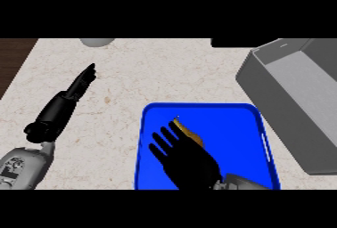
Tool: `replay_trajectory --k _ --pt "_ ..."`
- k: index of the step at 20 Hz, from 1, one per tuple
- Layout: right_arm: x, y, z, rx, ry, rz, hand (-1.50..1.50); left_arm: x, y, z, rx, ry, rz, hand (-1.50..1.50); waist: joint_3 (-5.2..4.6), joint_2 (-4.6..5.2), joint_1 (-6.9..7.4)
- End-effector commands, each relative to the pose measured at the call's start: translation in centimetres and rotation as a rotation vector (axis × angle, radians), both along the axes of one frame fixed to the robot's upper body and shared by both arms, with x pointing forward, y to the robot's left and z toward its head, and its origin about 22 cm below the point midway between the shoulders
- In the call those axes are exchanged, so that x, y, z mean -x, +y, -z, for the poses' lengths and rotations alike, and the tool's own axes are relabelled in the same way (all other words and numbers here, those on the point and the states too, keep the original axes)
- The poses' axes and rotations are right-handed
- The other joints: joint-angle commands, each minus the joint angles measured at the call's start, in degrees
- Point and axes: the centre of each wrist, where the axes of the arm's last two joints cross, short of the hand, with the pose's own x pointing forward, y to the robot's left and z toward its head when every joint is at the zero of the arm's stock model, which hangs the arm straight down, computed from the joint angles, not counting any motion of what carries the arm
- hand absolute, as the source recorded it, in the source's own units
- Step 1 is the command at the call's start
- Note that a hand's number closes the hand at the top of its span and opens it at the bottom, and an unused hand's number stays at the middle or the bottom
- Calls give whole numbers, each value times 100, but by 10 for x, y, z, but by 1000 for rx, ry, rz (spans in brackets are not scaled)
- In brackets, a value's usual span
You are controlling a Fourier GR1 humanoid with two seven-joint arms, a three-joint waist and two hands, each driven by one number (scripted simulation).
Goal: Pick the pear from the tray and place it in the cardboard box
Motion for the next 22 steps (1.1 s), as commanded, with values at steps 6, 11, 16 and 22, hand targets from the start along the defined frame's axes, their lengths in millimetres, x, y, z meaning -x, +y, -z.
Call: replay_trajectory --k 6,11,16,22 --pt "-8 9 32 44 -22 11 -150 14 -14 8 -7 4 -4 0 0 2 11" --pt "-15 8 42 61 -65 46 -150 13 10 3 0 9 4 0 0 1 2" --pt "-33 -3 43 42 -49 47 -150 9 -10 14 -6 3 5 0 0 3 -11" --pt "-43 21 63 66 -1 33 -150 23 2 13 -6 13 15 0 -1 3 27"
